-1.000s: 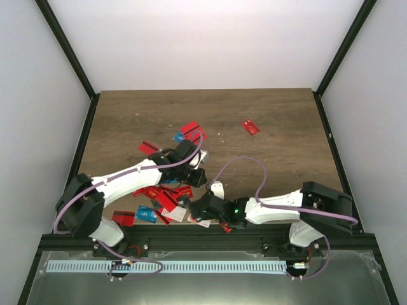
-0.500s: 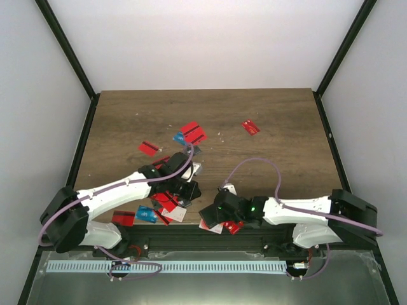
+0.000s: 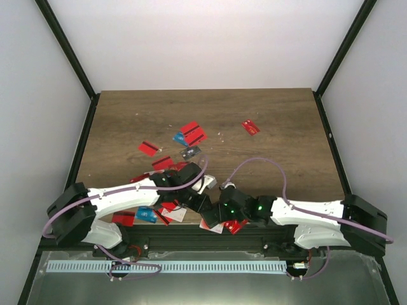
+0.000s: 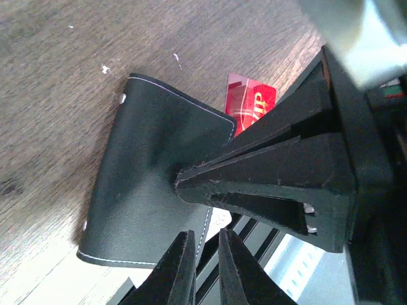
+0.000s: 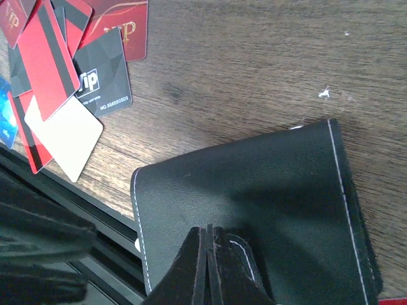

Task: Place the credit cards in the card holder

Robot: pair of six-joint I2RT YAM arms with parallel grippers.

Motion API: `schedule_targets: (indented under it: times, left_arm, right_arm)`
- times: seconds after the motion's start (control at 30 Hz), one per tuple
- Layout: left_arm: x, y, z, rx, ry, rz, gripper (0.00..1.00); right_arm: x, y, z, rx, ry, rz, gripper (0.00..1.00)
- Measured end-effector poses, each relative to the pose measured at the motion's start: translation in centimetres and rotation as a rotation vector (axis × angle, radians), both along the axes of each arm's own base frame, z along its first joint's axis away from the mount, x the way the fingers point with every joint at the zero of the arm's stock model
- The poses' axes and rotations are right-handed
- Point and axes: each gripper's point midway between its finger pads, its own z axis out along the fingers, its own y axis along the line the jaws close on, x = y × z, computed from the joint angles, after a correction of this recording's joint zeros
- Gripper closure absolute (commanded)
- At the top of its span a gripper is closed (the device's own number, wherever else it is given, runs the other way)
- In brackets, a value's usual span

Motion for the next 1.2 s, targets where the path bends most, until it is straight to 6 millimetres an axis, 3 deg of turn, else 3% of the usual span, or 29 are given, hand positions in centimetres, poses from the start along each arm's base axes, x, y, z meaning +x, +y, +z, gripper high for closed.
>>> schedule_targets:
  times: [0.43,0.53,0.6,0.77,0.97,1.1,1.2]
  left_arm:
    - [0.1,-0.4,-1.6,0.035,0.004,-0.003,0.87]
    - [0.2,-0.3,-1.8,0.040,-0.001,0.002,0.87]
    - [0.2,-0.3,-1.9,0.044,-0.002,0.004,0.87]
    - [0.3,-0.2,-2.2,0.053,-0.001,0.006,0.87]
    - [0.5,0.0,-2.3,0.061,-0.013,0.015,0.86]
    - [1.0,0.1,-1.9,0.062,-0.039,0.034,0.86]
    - [2.0,0.1,-1.1,0.058,-0.066,0.062,0.85]
  right_arm:
    - [-0.8,-0.3,0.8,0.062,0.036,0.028,0.99]
    - [-1.2,-0.4,-0.1,0.059,0.056,0.040,0.99]
    - [-1.7,-0.5,-1.8,0.031,0.091,0.050,0.99]
    - [-1.2,1.7,-1.8,0.095,0.090,0.074,0.99]
    - [-1.5,0.8,-1.4,0.079,0.081,0.077,0.99]
    - [-0.9,-0.1,-0.1,0.064,0.057,0.073,0.94]
    - [1.0,0.2,2.7,0.108,0.008,0.052,0.84]
